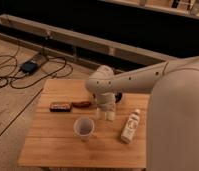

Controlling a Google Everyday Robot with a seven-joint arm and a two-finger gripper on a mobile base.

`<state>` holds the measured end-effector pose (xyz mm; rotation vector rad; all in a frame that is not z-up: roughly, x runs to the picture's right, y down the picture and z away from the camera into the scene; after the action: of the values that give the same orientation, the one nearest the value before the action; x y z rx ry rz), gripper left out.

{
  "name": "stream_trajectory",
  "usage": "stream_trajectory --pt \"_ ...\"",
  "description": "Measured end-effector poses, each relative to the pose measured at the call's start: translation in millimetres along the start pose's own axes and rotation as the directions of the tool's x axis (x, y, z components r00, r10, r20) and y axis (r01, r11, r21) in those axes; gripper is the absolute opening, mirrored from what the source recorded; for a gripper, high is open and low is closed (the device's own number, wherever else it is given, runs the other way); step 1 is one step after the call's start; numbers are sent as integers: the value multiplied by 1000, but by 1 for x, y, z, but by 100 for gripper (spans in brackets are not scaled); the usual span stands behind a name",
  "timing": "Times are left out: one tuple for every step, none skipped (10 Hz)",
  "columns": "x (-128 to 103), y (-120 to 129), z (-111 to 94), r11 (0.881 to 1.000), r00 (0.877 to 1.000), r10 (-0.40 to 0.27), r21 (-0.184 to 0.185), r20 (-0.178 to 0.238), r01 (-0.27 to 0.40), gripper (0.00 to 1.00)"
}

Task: Place the white sponge in the ceramic cup

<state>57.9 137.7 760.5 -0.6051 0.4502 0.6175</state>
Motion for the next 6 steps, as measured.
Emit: stream_trajectory --pt "1 0 -9 1000 1000 -3 29 -11 4 0" --pt "2 0 -15 999 1000 -5 48 -21 6 0" --pt "2 2 -19 998 1000 -10 60 -28 12 0" --pt "2 8 -25 997 999 -21 72 -39 23 0" --pt "0 17 -32 996 998 -38 82 -47 42 0" --pt "-3 25 -36 995 997 -50 84 -50 54 0"
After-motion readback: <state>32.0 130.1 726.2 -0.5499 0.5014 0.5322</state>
